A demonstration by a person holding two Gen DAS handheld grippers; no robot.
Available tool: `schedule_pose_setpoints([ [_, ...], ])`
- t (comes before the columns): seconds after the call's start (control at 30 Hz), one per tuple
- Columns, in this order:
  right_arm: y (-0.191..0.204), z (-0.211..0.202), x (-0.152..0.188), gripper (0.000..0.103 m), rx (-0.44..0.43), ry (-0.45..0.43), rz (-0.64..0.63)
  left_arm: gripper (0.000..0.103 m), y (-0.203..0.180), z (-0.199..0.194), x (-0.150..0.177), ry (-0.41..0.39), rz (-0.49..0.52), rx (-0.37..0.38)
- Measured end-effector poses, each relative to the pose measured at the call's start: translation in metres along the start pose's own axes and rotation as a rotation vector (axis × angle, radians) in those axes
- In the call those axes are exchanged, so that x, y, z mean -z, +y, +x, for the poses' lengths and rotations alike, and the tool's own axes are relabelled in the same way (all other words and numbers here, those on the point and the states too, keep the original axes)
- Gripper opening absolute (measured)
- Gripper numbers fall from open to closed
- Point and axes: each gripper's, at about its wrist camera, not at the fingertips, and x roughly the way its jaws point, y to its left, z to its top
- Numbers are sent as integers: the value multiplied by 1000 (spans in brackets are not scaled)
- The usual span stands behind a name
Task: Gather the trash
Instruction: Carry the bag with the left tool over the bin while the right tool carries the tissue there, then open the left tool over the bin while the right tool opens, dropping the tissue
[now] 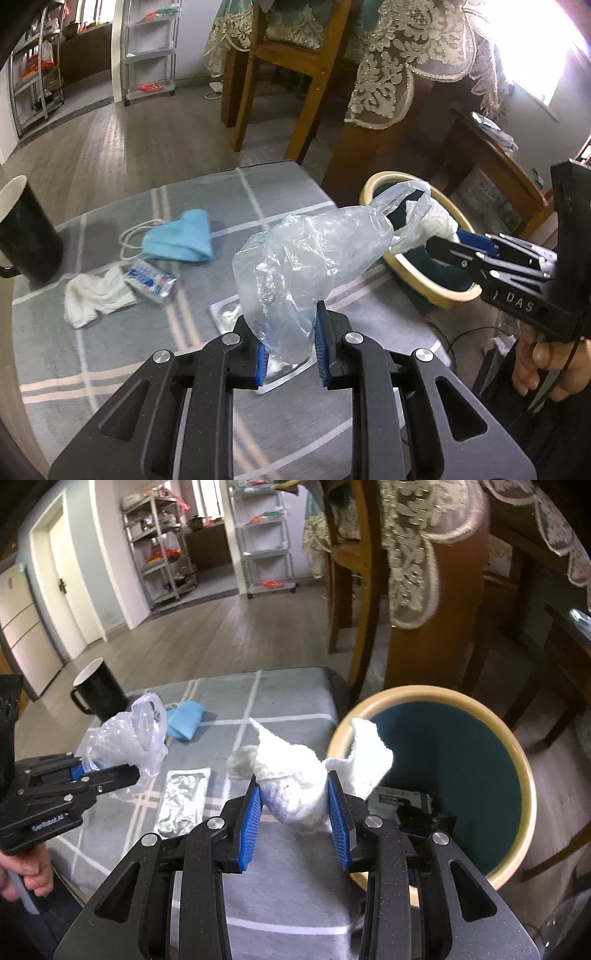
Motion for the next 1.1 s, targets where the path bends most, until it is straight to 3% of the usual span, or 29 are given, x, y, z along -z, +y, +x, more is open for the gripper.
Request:
schedule_pose_setpoints([
  [0.33,-37,-22,-2,36,72,-39,92,20,-37,22,-20,19,36,43],
  [0.57,-64,-21,1,36,120,4,167,20,-68,42,-35,31,56,89],
  [1.1,-115,-8,9,37,134,37,365,20,-132,98,-60,91,97,164],
])
